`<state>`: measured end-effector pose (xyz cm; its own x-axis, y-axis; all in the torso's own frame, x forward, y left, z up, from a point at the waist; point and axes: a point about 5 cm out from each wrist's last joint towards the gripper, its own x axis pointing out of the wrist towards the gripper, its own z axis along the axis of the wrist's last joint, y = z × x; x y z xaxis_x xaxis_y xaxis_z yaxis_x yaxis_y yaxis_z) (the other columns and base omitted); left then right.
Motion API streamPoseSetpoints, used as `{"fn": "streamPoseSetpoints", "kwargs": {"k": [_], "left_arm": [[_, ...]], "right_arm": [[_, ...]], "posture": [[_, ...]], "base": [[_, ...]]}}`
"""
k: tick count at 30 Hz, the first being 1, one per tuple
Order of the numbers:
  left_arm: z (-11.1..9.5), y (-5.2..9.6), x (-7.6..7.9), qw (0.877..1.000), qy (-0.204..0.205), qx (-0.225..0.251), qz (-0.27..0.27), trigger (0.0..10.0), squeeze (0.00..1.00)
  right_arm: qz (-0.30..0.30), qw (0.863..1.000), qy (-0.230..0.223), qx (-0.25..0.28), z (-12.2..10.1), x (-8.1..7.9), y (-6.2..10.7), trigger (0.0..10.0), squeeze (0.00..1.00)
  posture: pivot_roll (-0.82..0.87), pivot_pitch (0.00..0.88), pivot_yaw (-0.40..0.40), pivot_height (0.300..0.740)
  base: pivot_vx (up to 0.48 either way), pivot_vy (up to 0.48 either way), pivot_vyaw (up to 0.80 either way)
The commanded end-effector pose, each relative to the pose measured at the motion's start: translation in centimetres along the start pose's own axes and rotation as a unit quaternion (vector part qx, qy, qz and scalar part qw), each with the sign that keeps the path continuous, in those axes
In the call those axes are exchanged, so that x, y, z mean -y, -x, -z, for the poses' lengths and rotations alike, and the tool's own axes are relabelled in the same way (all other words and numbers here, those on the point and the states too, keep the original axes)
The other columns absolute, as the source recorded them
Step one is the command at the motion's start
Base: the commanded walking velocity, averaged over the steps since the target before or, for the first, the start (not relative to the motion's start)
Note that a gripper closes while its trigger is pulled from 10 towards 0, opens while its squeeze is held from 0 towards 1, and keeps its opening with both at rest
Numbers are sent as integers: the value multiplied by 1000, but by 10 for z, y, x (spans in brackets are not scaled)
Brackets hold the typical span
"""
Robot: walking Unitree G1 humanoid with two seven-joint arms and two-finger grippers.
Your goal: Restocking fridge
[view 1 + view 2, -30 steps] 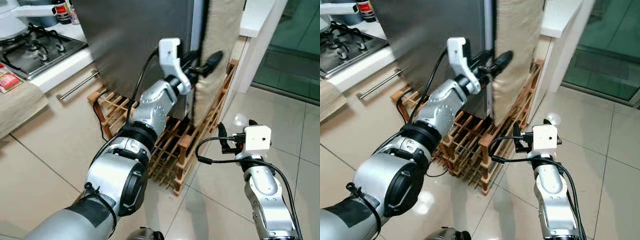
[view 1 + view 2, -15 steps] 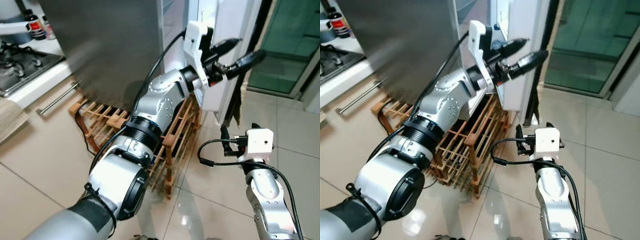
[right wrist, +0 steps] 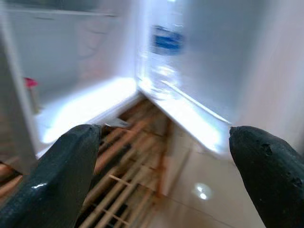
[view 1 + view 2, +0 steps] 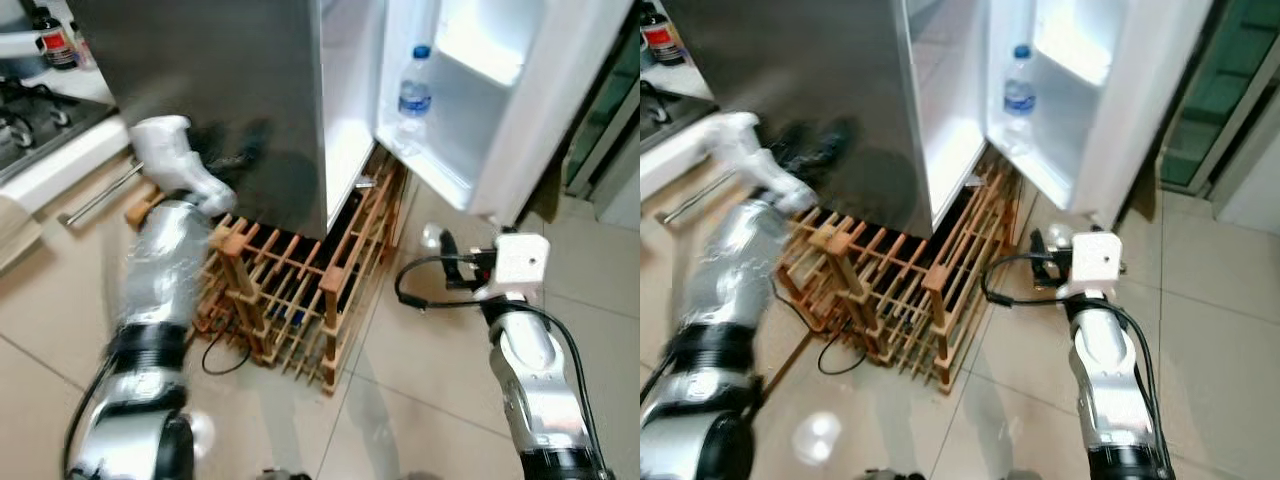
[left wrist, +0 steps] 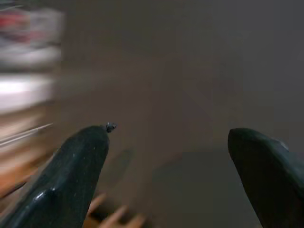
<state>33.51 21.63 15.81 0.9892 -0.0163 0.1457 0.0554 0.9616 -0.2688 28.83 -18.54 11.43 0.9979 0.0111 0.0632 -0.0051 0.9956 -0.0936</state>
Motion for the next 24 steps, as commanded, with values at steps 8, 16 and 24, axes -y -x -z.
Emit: {"fn": "streamPoseSetpoints", "kwargs": {"k": [8, 16, 24], "left_arm": [[16, 14, 23, 996, -41, -56, -50, 10000, 0], [30, 8, 30, 990, -62, -104, -69, 10000, 0], [32, -2, 32, 989, -62, -111, -77, 10000, 0]], "right_arm": [[-28, 999, -11, 14, -7, -11, -18, 10000, 39], [-25, 1000, -7, 14, -5, -7, -14, 10000, 39], [-9, 1000, 2, 17, -6, 5, -10, 10000, 51]], "posture": [[-20, 0, 56, 740], [-53, 0, 68, 740], [-83, 0, 77, 740]], "base": [[0, -480, 559], [0, -480, 508], [0, -480, 480]]}}
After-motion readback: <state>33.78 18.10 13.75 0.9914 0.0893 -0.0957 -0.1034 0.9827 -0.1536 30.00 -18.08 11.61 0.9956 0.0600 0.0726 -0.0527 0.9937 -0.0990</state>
